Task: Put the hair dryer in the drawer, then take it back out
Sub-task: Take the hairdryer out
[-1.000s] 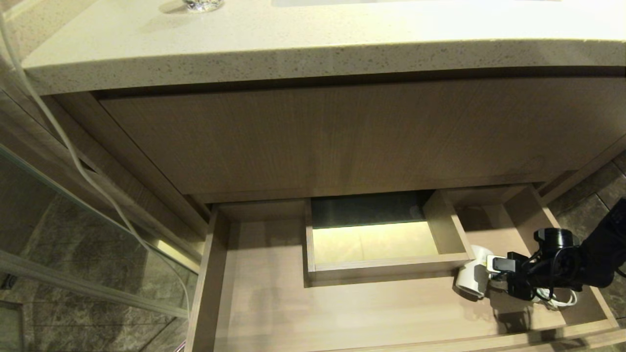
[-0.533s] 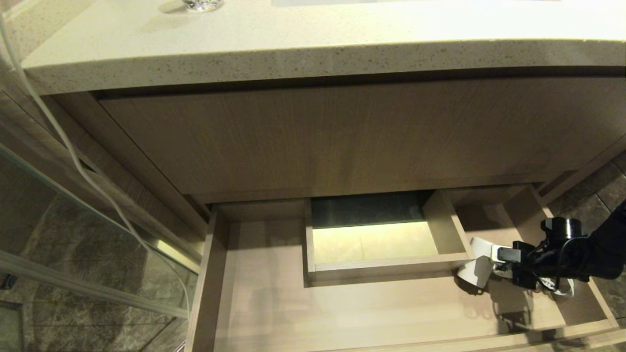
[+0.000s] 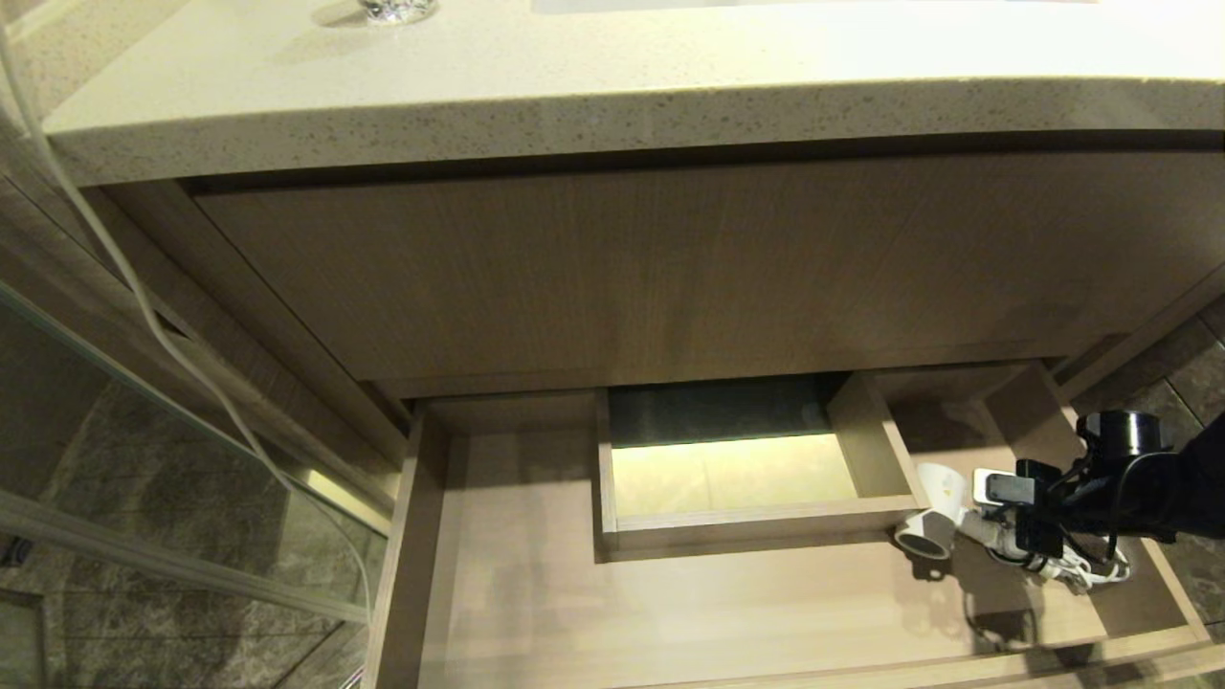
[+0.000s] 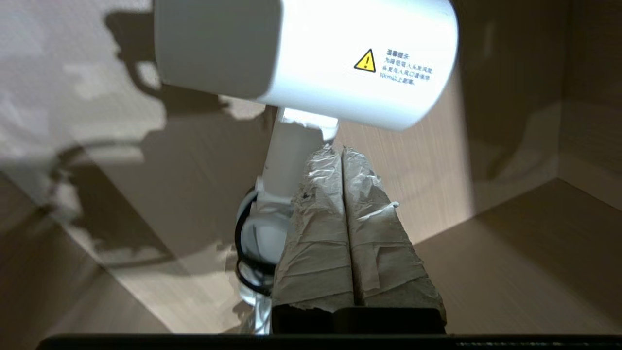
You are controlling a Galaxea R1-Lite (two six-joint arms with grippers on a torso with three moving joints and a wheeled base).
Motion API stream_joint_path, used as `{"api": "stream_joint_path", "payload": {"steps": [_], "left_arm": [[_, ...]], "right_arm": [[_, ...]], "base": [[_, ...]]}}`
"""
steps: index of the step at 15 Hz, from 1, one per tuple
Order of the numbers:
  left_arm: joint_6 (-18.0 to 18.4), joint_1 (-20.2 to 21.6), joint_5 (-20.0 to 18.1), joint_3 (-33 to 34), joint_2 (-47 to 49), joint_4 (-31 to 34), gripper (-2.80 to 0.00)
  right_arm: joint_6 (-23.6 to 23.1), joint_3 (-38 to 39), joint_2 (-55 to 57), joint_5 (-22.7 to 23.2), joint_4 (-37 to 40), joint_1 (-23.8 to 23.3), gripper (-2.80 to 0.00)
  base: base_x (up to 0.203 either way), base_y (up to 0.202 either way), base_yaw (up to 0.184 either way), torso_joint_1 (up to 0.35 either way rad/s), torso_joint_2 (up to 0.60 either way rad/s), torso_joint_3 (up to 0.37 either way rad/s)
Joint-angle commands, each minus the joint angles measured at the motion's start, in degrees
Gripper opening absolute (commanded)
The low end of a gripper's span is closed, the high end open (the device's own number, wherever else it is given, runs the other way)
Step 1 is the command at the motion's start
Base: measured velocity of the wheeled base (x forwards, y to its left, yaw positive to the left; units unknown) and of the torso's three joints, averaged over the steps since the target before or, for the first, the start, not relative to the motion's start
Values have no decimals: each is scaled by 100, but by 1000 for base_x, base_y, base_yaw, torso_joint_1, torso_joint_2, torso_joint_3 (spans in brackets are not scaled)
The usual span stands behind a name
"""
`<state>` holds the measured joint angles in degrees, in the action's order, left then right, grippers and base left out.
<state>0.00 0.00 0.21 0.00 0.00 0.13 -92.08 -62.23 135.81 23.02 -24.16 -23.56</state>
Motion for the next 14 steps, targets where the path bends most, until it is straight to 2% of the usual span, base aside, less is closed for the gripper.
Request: {"api": "stream_joint_path", "payload": {"steps": [1,2,3,11,14], "left_arm": [[0,0,-3,0,0,-5,-280],[0,0,-3,0,0,4,-280],[0,0,-3,0,0,4,-280],[0,0,0,0,0,4,-280],[0,0,2,0,0,1,-280]], "right_arm": [[-56,203,-169,-8,-44,1,-280],[-49,145,-160,-9,-47,1,-280],[-47,124,-143,-8,-71,1,0],[-56,133,141,-57,-141,-54,0],[-32,16,363,-309,-106,-144,0]], "base": [[0,0,0,0,0,0],[0,0,0,0,0,0],[0,0,0,0,0,0],[0,0,0,0,0,0],[0,0,0,0,0,0]]}}
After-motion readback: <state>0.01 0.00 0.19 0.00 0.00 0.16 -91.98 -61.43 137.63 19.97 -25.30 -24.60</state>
